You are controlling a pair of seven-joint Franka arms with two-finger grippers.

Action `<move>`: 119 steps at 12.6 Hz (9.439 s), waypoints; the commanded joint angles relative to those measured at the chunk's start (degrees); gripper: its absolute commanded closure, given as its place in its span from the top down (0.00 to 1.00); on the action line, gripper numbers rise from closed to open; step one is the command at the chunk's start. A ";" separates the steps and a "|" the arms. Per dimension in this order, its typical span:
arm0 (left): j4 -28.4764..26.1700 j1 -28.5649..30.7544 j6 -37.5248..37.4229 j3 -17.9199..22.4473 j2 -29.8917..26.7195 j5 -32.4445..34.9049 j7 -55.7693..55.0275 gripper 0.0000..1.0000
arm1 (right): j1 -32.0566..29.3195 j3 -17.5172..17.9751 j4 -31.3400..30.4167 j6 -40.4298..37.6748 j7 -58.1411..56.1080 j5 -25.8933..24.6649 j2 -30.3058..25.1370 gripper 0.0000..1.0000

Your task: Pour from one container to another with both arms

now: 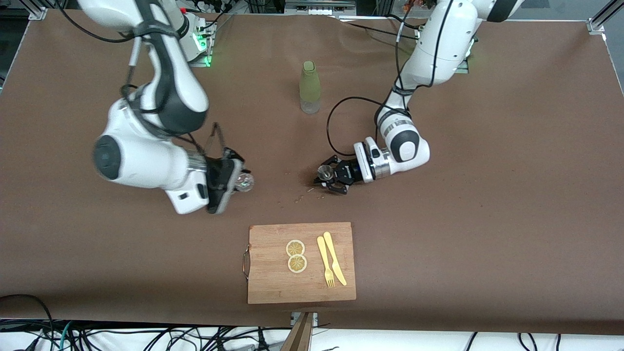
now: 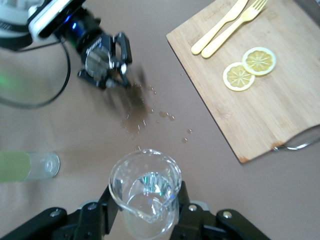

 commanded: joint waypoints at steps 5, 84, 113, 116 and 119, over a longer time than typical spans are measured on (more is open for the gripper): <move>-2.52 22.49 -1.89 -14.07 -3.41 20.35 -0.41 0.00 | -15.63 1.13 -19.05 -0.67 -32.77 10.94 -7.97 0.12; 21.47 55.49 -43.19 -0.29 -12.01 94.29 -44.93 1.00 | -26.64 12.91 -17.75 -13.33 64.38 -36.77 -33.90 1.00; 24.37 14.73 -45.58 6.63 -38.91 121.98 -137.14 1.00 | -26.55 12.82 -17.49 -12.01 64.02 -36.50 -33.46 1.00; 22.97 17.50 -44.35 3.25 -40.06 123.64 -141.39 1.00 | -26.55 12.82 -17.58 -12.10 64.02 -36.50 -33.45 1.00; 15.96 28.82 -38.83 -9.48 -44.61 125.14 -143.05 1.00 | -26.55 12.82 -17.58 -12.01 64.02 -36.50 -33.37 1.00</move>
